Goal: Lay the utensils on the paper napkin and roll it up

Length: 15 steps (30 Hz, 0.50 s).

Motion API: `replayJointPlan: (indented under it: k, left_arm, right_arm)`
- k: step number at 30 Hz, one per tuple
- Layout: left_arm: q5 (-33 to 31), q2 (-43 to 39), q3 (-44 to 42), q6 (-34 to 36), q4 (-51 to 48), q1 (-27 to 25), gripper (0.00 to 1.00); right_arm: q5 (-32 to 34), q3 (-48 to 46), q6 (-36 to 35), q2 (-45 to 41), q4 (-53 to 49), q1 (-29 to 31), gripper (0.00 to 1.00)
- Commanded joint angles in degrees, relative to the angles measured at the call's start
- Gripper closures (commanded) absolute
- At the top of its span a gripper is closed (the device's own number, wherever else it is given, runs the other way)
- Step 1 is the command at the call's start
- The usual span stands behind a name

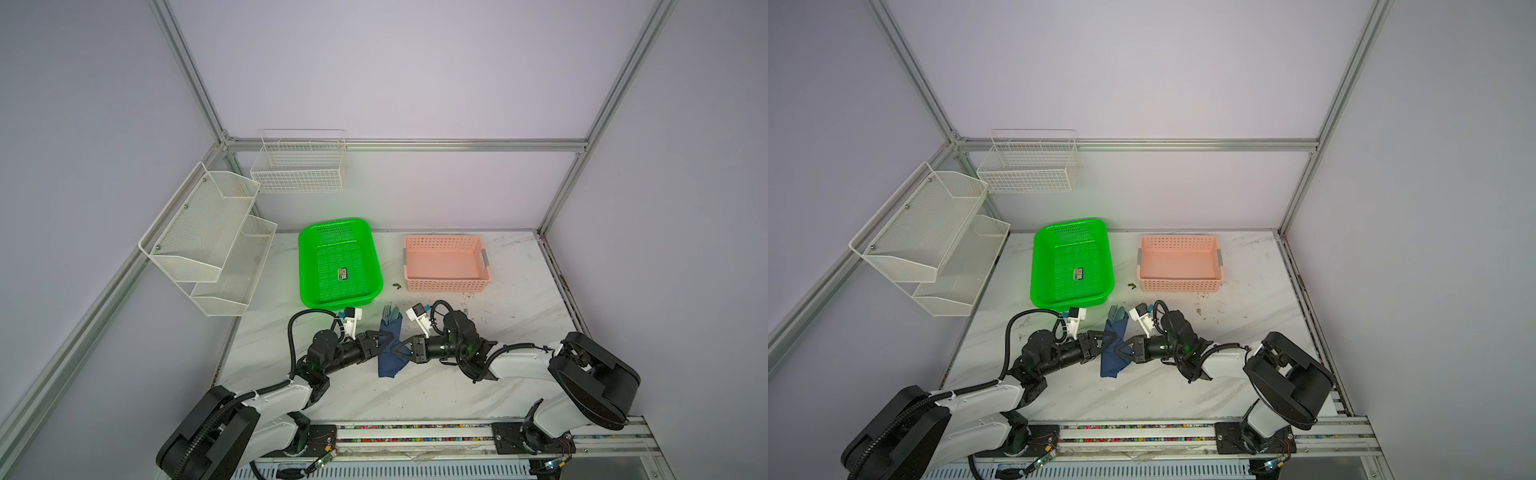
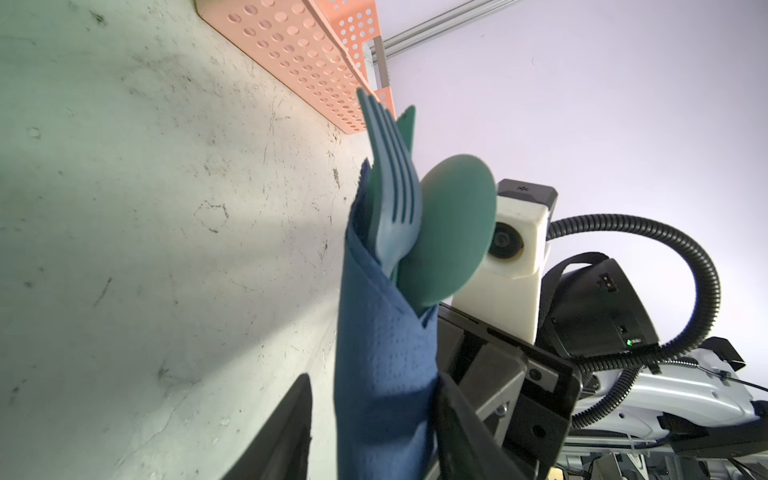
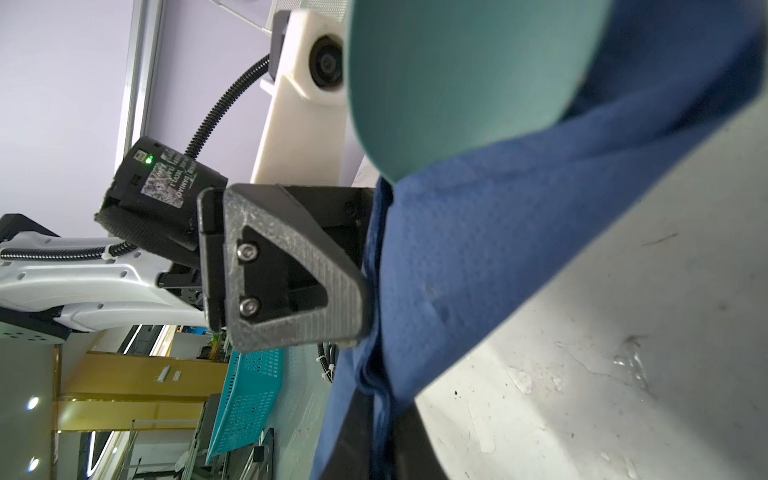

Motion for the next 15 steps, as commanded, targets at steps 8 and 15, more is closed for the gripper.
replayJointPlan:
  k: [8, 15]
  left_arm:
    - [5.25, -2.73, 0.5, 1.86, 3.63, 0.4, 0.52]
    - [4.91, -1.29, 0.93, 2.36, 3.95, 0.4, 0.57]
  right_arm:
    - [-4.43, 4.59, -6.33, -1.4, -7.15, 0.0, 0.91]
    - [-4.02, 6.08, -7.21, -1.79, -9.65, -0.02, 0.91]
